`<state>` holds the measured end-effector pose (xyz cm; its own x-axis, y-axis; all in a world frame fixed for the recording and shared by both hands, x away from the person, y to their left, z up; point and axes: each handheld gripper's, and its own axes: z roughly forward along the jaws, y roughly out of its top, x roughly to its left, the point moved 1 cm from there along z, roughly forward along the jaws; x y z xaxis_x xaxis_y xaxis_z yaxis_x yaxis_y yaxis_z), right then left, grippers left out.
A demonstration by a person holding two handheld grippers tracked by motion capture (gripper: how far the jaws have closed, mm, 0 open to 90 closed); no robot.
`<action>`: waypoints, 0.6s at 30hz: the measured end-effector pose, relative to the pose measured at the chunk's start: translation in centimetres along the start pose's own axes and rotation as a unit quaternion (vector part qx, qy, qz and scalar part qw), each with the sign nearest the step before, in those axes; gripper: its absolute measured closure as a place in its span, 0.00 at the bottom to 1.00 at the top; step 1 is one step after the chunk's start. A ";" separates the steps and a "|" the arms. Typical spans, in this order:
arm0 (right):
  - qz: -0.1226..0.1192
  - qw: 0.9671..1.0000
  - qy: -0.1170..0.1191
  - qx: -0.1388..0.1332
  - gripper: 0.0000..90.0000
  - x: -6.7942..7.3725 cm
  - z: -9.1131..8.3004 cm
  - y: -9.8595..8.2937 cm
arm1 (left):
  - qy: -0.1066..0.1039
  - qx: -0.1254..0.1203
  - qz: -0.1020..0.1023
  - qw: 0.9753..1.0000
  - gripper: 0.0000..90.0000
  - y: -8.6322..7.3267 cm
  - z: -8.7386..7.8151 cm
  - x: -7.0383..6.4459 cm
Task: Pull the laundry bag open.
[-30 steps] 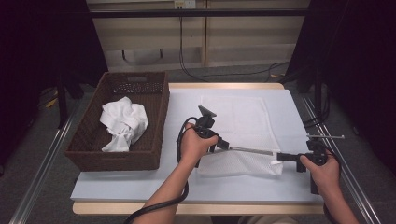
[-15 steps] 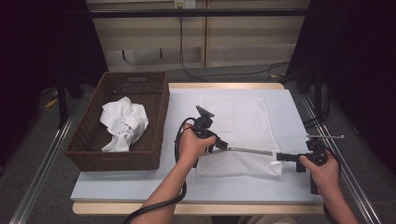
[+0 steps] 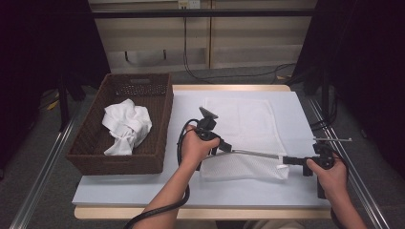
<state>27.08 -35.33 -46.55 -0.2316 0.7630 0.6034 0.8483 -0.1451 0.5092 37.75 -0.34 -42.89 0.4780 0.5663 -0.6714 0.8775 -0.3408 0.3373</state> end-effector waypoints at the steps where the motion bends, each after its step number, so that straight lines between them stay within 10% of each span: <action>1: 0.000 1.000 0.001 0.000 0.97 0.0 0.0 0.0 | 0.000 0.002 0.004 1.000 0.96 0.0 -0.1 0.0; 18: -0.003 1.000 0.000 -0.002 0.97 0.0 -0.1 0.0 | -0.002 -0.002 -0.007 1.000 0.96 -0.1 -0.3 0.4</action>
<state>27.06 -35.36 -46.50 -0.2363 0.7635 0.6010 0.8452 -0.1435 0.5148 37.82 0.18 -42.95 0.4653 0.5675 -0.6793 0.8844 -0.3302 0.3300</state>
